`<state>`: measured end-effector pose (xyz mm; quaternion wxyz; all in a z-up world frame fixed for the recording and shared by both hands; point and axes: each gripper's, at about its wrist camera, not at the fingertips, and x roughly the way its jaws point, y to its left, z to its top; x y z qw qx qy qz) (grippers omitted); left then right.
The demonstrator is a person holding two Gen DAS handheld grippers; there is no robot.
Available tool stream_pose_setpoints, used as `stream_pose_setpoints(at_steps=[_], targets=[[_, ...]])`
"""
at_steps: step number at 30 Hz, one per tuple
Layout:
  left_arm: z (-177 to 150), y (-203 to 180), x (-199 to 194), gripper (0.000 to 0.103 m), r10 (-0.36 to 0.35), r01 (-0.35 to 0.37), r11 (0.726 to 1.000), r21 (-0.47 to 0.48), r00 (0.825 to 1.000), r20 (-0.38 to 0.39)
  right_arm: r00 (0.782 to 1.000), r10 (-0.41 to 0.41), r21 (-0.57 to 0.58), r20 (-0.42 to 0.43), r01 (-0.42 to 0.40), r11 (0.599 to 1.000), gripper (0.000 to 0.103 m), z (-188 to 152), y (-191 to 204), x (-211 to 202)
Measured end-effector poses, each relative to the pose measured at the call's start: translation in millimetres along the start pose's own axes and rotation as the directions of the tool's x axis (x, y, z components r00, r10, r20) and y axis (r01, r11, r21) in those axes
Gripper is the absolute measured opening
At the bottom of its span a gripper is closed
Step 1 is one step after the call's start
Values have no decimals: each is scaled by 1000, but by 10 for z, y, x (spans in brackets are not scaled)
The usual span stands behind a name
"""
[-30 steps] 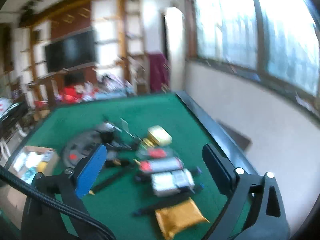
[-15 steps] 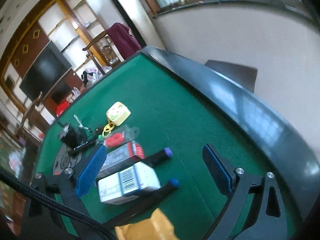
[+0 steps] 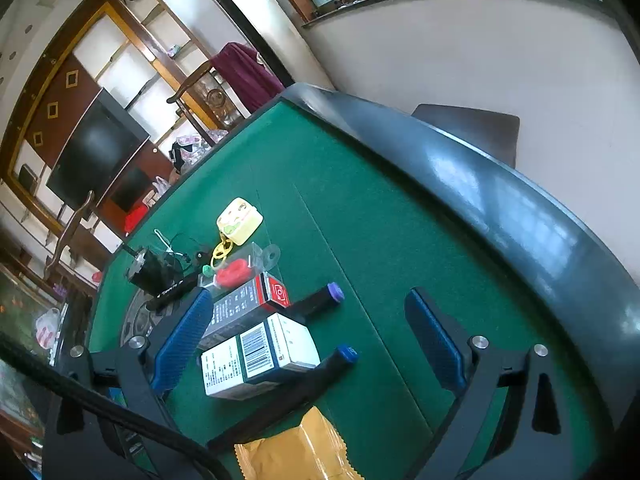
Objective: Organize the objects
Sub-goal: 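Move the left gripper to the long black marker and grasp it, then hold the black marker with the left gripper while the right grasps the white barcode box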
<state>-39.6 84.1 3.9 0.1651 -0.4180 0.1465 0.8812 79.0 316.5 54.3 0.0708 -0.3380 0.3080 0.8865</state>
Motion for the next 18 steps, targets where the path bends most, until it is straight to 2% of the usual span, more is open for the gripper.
stream_pose_setpoints(at_steps=[2, 3, 4, 5, 7, 9, 12, 18], targets=[[7, -46, 31, 73, 0, 0, 1000, 21, 1000, 15, 1000, -1, 0, 1, 1, 1000, 97, 0, 7, 11], [11, -84, 25, 62, 4, -5, 999, 47, 1000, 11, 1000, -2, 0, -1, 2, 1000, 97, -1, 7, 13], [10, -116, -6, 34, -4, 2, 998, 63, 1000, 20, 1000, -7, -1, -5, 7, 1000, 97, -4, 7, 22], [4, -134, -17, 22, -15, 14, 997, 70, 1000, 13, 1000, -9, -5, -8, 9, 1000, 97, -8, 6, 26], [-21, -175, -79, 11, -9, 9, 997, 80, 1000, -1, 1000, -20, -10, -9, 20, 1000, 97, -16, 6, 32], [-70, -176, -148, 11, -17, 18, 997, 80, 1000, -8, 1000, -24, -14, -7, 24, 1000, 97, -16, 7, 34], [-220, -46, -338, 11, -69, 69, 998, 11, 997, -29, 1000, -17, -18, -6, 17, 1000, 97, -6, -2, 41], [-633, 210, -785, 12, -105, 102, 990, -94, 994, -26, 1000, 20, -8, -20, -20, 1000, 97, 1, -27, 85]])
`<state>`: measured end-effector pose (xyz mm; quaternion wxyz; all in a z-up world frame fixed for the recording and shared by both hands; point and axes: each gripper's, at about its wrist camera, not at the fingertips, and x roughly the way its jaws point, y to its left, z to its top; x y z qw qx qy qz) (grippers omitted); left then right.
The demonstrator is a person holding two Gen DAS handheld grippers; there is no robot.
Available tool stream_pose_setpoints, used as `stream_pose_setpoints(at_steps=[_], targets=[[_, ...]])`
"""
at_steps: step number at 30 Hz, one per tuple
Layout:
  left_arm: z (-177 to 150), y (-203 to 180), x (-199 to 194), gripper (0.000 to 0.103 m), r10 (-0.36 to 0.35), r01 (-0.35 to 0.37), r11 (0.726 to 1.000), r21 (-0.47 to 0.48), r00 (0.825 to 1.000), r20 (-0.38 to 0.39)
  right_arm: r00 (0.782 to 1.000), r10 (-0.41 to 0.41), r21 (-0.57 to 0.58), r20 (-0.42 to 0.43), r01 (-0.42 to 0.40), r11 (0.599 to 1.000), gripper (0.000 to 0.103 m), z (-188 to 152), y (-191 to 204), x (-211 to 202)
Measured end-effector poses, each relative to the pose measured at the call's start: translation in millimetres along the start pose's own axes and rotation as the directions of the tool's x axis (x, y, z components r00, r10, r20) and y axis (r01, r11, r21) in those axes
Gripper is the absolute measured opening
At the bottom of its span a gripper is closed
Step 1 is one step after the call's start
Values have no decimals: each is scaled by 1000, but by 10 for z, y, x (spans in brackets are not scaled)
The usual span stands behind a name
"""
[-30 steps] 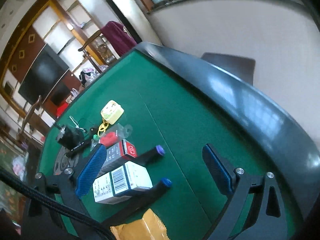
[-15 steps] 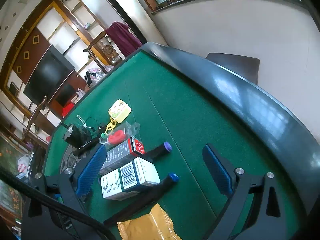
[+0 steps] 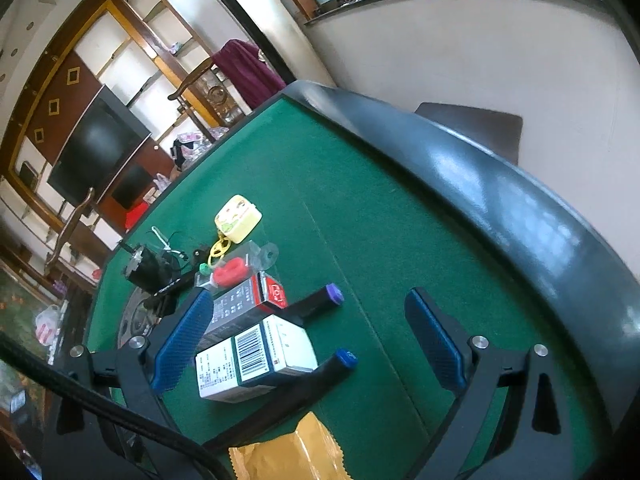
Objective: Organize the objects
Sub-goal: 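Hold the black marker with the left gripper while the right grasps the white barcode box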
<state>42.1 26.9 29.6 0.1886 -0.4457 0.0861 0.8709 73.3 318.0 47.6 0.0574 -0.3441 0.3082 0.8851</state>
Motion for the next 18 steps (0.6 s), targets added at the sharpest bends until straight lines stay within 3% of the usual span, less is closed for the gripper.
stream_pose_setpoints(at_steps=[6, 9, 11, 13, 14, 16, 17, 18], targets=[[-397, 318, -120, 12, -76, 71, 986, -149, 997, -31, 992, 118, 26, -52, -117, 993, 97, -10, 8, 93], [-479, 409, -156, 12, -104, 99, 976, -195, 994, -14, 956, 257, 32, -139, -255, 966, 98, -63, 106, 207], [-501, 413, -184, 12, -92, 88, 976, -197, 996, -11, 895, 376, 38, -240, -378, 925, 98, -129, 219, 314], [-525, 423, -184, 12, -83, 81, 977, -198, 997, -3, 813, 474, 49, -337, -488, 872, 98, -220, 359, 393], [-530, 424, -188, 12, -83, 81, 976, -202, 997, 0, 769, 513, 53, -381, -535, 843, 98, -265, 425, 419], [-525, 424, -175, 12, -77, 76, 975, -210, 997, 5, 658, 592, 88, -465, -631, 771, 98, -364, 545, 475], [-518, 418, -165, 12, -71, 71, 975, -211, 997, 7, 617, 612, 94, -495, -663, 743, 98, -418, 609, 482], [-507, 413, -154, 12, -62, 63, 975, -211, 998, 8, 609, 611, 81, -506, -672, 737, 98, -436, 649, 474]])
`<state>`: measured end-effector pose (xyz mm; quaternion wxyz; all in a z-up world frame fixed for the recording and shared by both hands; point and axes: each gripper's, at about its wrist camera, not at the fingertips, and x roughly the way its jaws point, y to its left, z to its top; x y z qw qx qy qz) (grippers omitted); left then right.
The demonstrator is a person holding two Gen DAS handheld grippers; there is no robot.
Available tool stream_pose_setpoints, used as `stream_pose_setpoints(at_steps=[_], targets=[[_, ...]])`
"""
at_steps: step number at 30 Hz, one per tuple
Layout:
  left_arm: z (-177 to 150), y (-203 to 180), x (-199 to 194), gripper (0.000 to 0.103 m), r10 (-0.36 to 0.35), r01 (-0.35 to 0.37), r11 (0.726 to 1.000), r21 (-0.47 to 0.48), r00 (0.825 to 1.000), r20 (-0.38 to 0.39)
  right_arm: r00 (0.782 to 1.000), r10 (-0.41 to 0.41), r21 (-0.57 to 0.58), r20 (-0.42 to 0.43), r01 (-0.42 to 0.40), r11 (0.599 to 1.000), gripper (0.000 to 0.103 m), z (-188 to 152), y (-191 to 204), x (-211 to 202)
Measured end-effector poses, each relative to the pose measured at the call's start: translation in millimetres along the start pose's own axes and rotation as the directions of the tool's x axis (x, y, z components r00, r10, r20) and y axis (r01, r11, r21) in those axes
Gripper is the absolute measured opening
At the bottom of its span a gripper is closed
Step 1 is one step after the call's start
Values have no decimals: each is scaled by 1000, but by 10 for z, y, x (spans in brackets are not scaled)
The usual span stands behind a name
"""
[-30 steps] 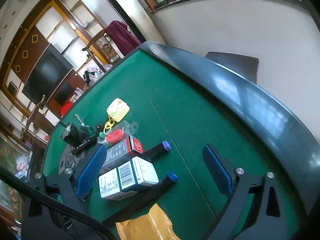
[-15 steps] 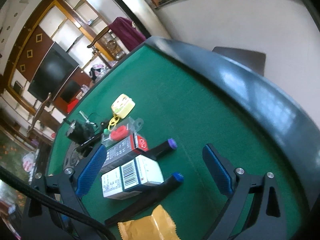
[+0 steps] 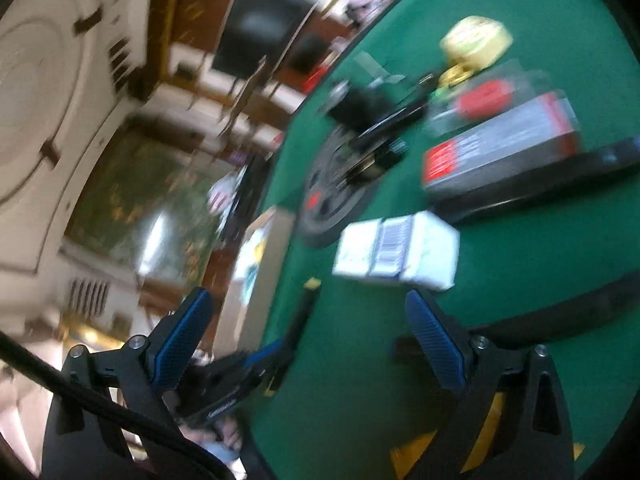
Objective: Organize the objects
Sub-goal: 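Hold the black marker with the left gripper while the right grasps the white barcode box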
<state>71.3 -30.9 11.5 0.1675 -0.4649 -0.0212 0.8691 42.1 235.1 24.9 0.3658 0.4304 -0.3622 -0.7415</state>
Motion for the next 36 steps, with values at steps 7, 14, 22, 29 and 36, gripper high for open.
stream_pose_setpoints(at_steps=[7, 14, 22, 29, 36], targets=[[155, -72, 132, 18, 60, -60, 998, -7, 998, 6, 988, -129, 32, 83, 127, 991, 98, -19, -111, -156], [208, -233, 205, 26, 74, -74, 997, 40, 997, 3, 949, -263, 21, 175, 263, 965, 98, 7, -28, -293], [-25, -50, 8, 12, 22, -22, 1000, -12, 1000, 7, 931, -344, 33, 124, 343, 939, 98, 180, 137, 69], [-71, 127, -58, 12, -34, 36, 996, -77, 999, 21, 973, -214, -73, -90, 208, 975, 98, -180, 542, 552], [-92, 229, -68, 12, -88, 92, 987, -133, 995, 35, 748, -654, -375, 116, 642, 668, 98, -288, 1126, 662]])
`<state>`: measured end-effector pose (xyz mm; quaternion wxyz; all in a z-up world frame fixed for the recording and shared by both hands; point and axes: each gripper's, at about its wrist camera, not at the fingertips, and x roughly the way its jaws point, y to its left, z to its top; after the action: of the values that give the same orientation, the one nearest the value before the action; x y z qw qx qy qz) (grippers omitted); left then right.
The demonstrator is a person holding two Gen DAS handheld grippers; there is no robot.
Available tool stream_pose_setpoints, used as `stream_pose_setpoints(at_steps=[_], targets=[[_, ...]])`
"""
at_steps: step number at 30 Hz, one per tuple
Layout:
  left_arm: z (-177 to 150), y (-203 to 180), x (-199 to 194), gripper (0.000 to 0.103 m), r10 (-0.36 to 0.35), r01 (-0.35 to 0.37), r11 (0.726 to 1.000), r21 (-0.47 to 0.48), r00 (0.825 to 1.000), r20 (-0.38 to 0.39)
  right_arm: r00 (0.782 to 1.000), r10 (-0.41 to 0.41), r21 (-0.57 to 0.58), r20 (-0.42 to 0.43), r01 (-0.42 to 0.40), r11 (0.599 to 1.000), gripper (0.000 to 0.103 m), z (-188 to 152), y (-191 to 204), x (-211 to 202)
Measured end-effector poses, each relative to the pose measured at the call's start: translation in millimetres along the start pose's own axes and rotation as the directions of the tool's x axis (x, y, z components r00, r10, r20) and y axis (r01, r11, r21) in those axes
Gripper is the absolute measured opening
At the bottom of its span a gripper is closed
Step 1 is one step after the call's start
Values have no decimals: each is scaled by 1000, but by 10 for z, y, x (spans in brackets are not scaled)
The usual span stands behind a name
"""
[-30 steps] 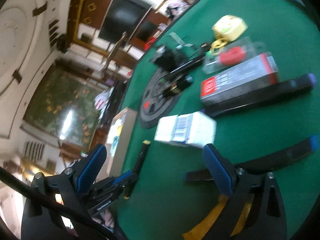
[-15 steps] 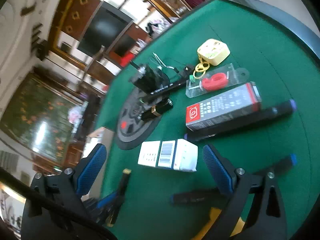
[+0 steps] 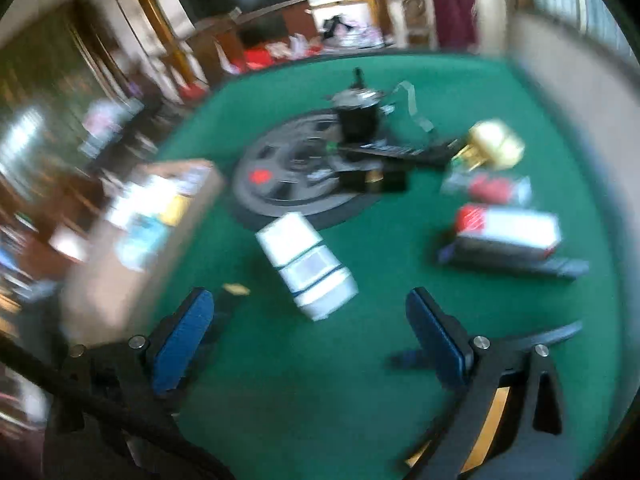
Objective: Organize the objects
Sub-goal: 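Hold the black marker with the left gripper while the right grasps the white barcode box, then carry the marker and barcode box into the cardboard box and release both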
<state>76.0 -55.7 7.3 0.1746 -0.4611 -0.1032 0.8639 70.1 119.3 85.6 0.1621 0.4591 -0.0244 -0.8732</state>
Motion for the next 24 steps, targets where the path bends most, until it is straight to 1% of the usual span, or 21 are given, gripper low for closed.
stream_pose_setpoints(at_steps=[1, 3, 4, 5, 7, 8, 9, 10, 11, 12, 13, 14, 17, 20, 24], targets=[[-3, 4, 0, 12, -2, 2, 1000, -6, 1000, 2, 996, -87, -49, -7, 87, 995, 98, 41, 92, 72], [3, 14, 5, 12, -8, 8, 1000, -18, 1000, 4, 984, -177, -121, -15, 174, 977, 98, 84, 203, 224], [4, 17, 6, 12, -9, 9, 1000, -21, 1000, 4, 978, -206, -171, -22, 199, 965, 97, 115, 276, 341], [4, 17, 6, 12, -8, 8, 1000, -21, 1000, 4, 975, -219, -195, -33, 208, 958, 97, 127, 302, 409], [6, -1, 11, 12, 0, 0, 1000, -15, 1000, 4, 968, -245, -223, -62, 226, 948, 95, 158, 368, 614], [4, -7, 11, 12, 5, -5, 1000, -12, 1000, 5, 965, -250, -223, -76, 228, 948, 92, 173, 398, 692], [7, -15, 16, 12, 9, -9, 1000, -9, 1000, 5, 964, -251, -220, -92, 226, 949, 83, 188, 405, 766], [10, -25, 24, 12, 12, -12, 1000, -6, 1000, 4, 963, -248, -211, -109, 221, 952, 77, 203, 399, 826], [10, -36, 29, 12, 15, -15, 1000, -1, 1000, 3, 962, -238, -194, -132, 210, 958, 58, 217, 379, 888], [12, -48, 35, 12, 19, -19, 1000, 8, 1000, 2, 962, -226, -175, -153, 198, 964, 43, 219, 366, 924], [16, -60, 40, 12, 23, -23, 1000, 21, 1000, -1, 967, -186, -137, -175, 163, 977, 38, 214, 322, 950], [16, -61, 41, 12, 21, -21, 999, 28, 1000, -2, 971, -168, -119, -171, 148, 982, 31, 206, 324, 924], [27, -23, 46, 12, -25, 25, 999, 25, 1000, -10, 971, -176, -109, -163, 160, 981, 31, 151, 294, 848], [18, 13, 12, 12, -57, 57, 998, 12, 998, -5, 979, -156, -72, -129, 148, 986, 32, 105, 252, 683], [-8, -4, -125, 12, -61, 60, 998, 29, 998, 33, 990, -120, -23, -71, 118, 993, 32, 25, 204, 353]])
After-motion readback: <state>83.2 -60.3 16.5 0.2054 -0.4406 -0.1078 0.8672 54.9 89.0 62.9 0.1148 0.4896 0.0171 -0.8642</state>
